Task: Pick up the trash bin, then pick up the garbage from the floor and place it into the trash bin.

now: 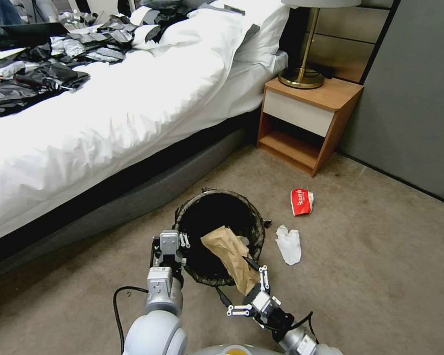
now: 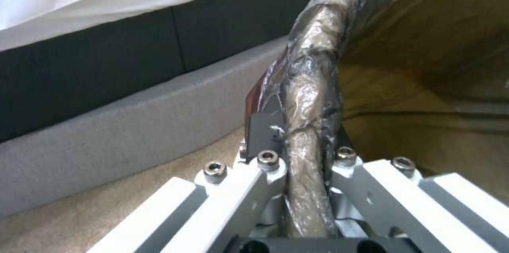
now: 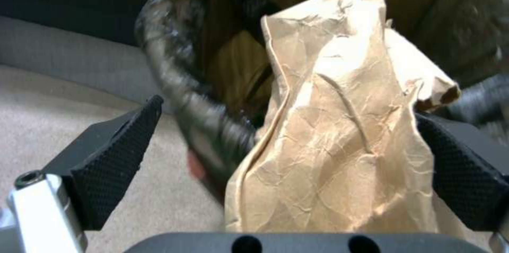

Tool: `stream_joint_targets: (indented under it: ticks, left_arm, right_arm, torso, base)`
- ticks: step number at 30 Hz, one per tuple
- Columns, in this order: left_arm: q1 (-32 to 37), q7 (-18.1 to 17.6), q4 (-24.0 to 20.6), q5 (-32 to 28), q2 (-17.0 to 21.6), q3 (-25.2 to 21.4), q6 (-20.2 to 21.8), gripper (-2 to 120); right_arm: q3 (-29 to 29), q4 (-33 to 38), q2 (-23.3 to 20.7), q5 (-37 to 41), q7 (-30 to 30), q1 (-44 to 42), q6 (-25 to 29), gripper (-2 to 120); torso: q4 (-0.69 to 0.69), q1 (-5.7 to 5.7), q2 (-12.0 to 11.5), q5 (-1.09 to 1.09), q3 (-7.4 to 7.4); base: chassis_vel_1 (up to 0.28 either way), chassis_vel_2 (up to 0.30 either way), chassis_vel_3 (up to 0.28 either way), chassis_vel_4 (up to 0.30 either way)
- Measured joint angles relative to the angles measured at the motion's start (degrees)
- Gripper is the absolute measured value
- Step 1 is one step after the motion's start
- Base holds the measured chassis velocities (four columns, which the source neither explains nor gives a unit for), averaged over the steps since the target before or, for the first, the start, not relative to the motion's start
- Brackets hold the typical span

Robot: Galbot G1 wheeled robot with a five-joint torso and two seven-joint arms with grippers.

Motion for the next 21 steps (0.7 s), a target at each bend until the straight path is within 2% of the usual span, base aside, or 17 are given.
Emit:
stream_joint_targets:
  ticks: [15,16,17,21]
  left_arm:
    - [-0.6,-0.3,-0.2,-1.4,0.2,-0.1,0.6,0]
    - [-0.5,-0.3,-0.2,-1.4,0.2,0.1,0.6,0]
    - [-0.3,-0.3,-0.2,-1.4,0.2,0.3,0.6,0]
    - [0.2,-0.3,-0.1,-0.8,0.2,0.7,0.5,0]
  right_arm:
    - [1.6,0.1,-0.3,-0.2,0.0,-2.4,1.5,100]
    - [1.7,0.1,-0.1,0.1,0.0,-1.9,1.4,100]
    - [1.5,0.4,0.3,0.6,0.0,-1.3,1.1,100]
    - [1.5,2.9,0.4,2.1,0.3,1.1,-0.1,100]
  torso:
    - [0.0,0.0,0.0,-0.09,-0.01]
    - [-0.02,0.0,0.0,-0.04,0.0]
    - [-0.03,0.0,0.0,0.13,0.0]
    - [-0.01,0.0,0.0,0.05,0.0]
  base:
    - [0.0,0.0,0.0,0.0]
    - [0.0,0.0,0.0,0.0]
    - [0.0,0.0,0.0,0.0]
    - [0.0,0.0,0.0,0.0]
